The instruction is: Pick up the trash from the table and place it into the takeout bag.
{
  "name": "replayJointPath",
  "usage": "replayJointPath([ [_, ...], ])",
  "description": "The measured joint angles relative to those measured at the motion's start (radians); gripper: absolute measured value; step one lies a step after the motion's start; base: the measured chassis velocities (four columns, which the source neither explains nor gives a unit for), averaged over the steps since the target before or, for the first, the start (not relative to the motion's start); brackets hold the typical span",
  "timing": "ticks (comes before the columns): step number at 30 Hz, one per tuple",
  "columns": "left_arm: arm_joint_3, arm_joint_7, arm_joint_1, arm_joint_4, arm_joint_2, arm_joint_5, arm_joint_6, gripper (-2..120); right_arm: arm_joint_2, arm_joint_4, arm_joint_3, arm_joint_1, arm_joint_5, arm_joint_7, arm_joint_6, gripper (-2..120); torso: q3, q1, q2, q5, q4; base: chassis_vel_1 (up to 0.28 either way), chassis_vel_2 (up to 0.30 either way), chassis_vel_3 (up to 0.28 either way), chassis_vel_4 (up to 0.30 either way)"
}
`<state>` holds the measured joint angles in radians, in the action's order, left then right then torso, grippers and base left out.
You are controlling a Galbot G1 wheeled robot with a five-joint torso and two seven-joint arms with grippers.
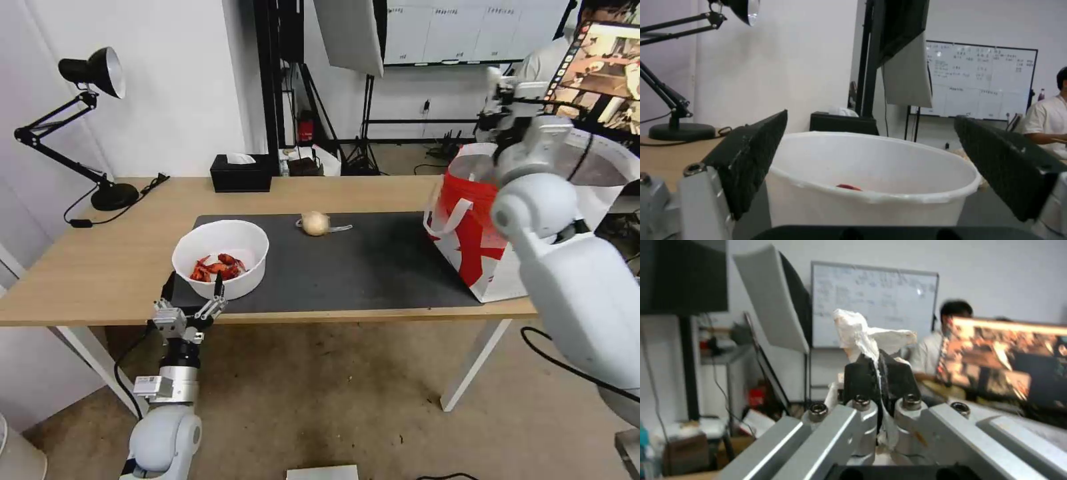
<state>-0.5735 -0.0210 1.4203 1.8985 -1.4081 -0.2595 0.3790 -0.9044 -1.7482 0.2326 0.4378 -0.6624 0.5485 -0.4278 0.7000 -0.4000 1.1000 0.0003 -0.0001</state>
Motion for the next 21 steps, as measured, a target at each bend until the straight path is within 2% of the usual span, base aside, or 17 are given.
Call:
replayJointPath([
  [5,0.005,0.0,0.001,0.002,0.0,0.0,0.0,100,0.016,-0.009,0.018,0.018,-0.066,0.054,-0.058,0,0.0,0.0,0.0,-0.0001,0.0001,0.0,0.0,0.0,0.0],
  [7,0.007,0.0,0.003,0.004,0.002,0.001,-0.001,100,0.028,-0.018,0.037,0.037,-0.152,0.11,-0.115,0,0.0,0.0,0.0,-0.0001,-0.0001,0.0,0.0,0.0,0.0],
  [12,0.006,0.0,0.005,0.005,0.003,0.0,-0.001,100,0.029,-0.022,0.042,0.033,-0.289,0.192,-0.164,0,0.0,0.0,0.0,-0.0002,0.0002,0.0,0.0,0.0,0.0],
  [21,0.003,0.0,0.001,0.005,0.006,-0.002,-0.001,100,0.023,-0.021,0.04,0.025,-0.302,0.219,-0.184,0,0.0,0.0,0.0,-0.0003,0.0002,0.0,0.0,0.0,0.0],
])
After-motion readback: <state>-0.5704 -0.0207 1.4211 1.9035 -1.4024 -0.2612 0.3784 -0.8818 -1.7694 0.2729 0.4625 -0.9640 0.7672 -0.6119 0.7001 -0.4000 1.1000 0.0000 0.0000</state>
